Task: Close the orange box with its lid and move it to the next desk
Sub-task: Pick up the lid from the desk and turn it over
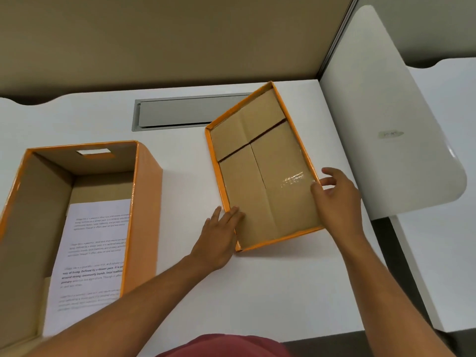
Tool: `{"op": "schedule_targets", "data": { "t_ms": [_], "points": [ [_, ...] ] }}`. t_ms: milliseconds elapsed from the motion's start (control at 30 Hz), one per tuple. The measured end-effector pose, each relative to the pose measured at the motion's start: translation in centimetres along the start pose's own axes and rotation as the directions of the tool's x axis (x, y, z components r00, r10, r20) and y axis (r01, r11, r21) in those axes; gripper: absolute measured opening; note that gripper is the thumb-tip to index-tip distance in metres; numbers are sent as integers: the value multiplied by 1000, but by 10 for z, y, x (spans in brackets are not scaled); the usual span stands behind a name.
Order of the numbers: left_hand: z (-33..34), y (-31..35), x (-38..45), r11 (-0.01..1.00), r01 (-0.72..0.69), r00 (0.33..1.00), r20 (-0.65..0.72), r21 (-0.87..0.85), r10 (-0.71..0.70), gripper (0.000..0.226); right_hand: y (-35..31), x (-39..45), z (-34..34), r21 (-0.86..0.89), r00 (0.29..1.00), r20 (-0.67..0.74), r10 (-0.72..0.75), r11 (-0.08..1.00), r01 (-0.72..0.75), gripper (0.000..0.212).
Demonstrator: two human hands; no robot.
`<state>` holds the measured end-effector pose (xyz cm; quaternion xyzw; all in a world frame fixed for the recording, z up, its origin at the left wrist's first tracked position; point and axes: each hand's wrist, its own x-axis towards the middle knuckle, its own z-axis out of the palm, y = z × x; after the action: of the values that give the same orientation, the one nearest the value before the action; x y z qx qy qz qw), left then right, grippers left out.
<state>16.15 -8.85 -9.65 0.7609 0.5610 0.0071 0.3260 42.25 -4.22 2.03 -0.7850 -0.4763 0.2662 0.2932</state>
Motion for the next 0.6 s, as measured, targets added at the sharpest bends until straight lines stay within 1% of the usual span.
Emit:
{"op": "schedule_targets", "data": {
  "t_ms": [33,67,133,233,300,333,400,467,500,533,567,600],
  "points": [
    [1,-1,-3,992,3,998,-57,-126,-10,57,-12,-11,-4,34,999,-6,-46,998,46,40],
    [0,0,-6,967,38,994,-86,-253,-62,53,-24,-22,-6,63,996,3,-88,994,88,35],
    [-4,6,-10,880,150,977,-66,-450,-200,46,-46,-46,-7,115,986,48,-158,982,152,31],
    [-13,15,-14,726,210,961,0,-655,-278,48,-70,-77,4,211,963,115,-245,953,217,29],
    [-23,21,-18,645,228,950,21,-729,-312,49,-77,-89,15,240,949,143,-281,940,242,30],
    [-29,24,-20,642,230,938,-9,-731,-346,49,-80,-91,20,247,946,149,-288,937,247,30],
    [-45,33,-22,645,195,891,-143,-739,-432,47,-83,-93,24,253,943,155,-293,935,249,32],
    [-71,47,-22,584,113,834,-243,-804,-495,47,-85,-92,23,259,944,173,-282,937,232,36],
    [-86,55,-21,533,68,833,-246,-843,-495,48,-85,-92,22,265,944,185,-274,939,221,40],
    [-101,63,-19,483,36,849,-227,-875,-477,51,-85,-93,22,276,943,198,-269,938,210,44],
    [-116,71,-17,458,28,873,-202,-889,-444,58,-85,-93,21,301,943,206,-263,933,195,46],
    [-129,77,-15,465,37,895,-178,-885,-410,66,-83,-94,22,333,942,211,-259,925,180,45]
  ]
}}
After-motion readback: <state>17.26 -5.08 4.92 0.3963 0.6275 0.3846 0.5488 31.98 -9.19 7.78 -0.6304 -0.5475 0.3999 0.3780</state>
